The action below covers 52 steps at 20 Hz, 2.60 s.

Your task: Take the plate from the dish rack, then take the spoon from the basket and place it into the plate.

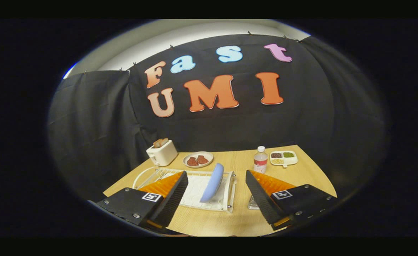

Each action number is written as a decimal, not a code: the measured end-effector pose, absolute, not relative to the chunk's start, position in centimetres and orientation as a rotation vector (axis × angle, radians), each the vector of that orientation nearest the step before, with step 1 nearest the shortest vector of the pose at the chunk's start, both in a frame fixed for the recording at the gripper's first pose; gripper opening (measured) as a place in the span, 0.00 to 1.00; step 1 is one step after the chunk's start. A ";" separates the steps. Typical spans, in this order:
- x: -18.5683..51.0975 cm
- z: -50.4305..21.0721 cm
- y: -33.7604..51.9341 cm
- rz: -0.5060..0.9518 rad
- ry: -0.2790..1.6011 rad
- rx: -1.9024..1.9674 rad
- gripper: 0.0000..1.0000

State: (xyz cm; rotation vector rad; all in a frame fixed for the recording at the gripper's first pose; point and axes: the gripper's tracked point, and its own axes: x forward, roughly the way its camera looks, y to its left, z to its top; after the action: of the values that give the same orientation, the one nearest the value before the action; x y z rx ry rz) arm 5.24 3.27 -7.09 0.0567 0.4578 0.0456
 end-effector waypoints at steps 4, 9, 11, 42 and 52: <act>6.9 -9.7 4.7 0.076 0.596 0.067 0.95; 8.8 -13.9 4.3 0.028 0.721 0.049 0.90; 9.0 -15.5 4.5 0.031 0.767 0.043 0.87; 15.2 -19.9 3.4 -0.249 0.889 -0.174 0.24; 12.9 -15.3 4.0 -0.203 0.784 -0.172 0.21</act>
State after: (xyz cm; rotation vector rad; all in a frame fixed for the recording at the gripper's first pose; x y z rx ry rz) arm 12.89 4.00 -15.28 -0.1722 0.7842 -0.2031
